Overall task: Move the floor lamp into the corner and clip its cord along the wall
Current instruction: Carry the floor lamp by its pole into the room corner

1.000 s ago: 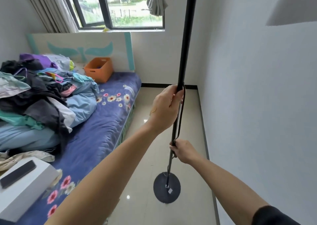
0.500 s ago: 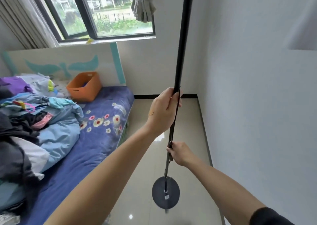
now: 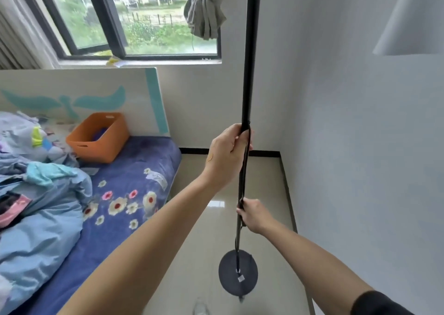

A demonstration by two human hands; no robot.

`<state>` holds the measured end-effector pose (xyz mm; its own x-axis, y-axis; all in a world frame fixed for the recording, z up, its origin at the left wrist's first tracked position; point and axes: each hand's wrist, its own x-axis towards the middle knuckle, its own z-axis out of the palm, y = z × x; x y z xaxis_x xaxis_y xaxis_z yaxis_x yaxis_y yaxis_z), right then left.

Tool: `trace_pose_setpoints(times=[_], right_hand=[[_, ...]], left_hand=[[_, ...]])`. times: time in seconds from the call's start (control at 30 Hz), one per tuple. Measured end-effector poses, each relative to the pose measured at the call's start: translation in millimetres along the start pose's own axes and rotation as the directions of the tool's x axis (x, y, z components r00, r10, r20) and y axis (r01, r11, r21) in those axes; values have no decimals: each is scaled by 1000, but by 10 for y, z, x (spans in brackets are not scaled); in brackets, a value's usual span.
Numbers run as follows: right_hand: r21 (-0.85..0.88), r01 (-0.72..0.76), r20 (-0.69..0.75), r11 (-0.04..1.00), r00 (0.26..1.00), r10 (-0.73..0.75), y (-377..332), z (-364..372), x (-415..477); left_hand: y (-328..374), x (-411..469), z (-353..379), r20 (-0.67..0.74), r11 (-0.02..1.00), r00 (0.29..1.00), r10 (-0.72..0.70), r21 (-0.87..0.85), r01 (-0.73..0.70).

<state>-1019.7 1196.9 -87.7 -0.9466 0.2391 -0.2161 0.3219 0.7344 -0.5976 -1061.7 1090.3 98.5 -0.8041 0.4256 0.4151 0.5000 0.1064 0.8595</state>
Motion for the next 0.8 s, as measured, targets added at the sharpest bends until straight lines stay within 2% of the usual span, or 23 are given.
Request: trace_pose_setpoints(times=[0.27,0.53,0.8], right_hand=[[67,-132,-49,989,990,135,-152,-407,1529],[12,-124,-78,992,989,125,-124,-1060,2932],[7,-127,-43,992,991,127,297,-1608,4472]], left_hand=[[-712,1603,-47,128,996,992,19,-85,-8],[-1175,3092,260,117,993,991,64,-110,-51],[-1756,4507,838,142,998,988,58,-28,-55]])
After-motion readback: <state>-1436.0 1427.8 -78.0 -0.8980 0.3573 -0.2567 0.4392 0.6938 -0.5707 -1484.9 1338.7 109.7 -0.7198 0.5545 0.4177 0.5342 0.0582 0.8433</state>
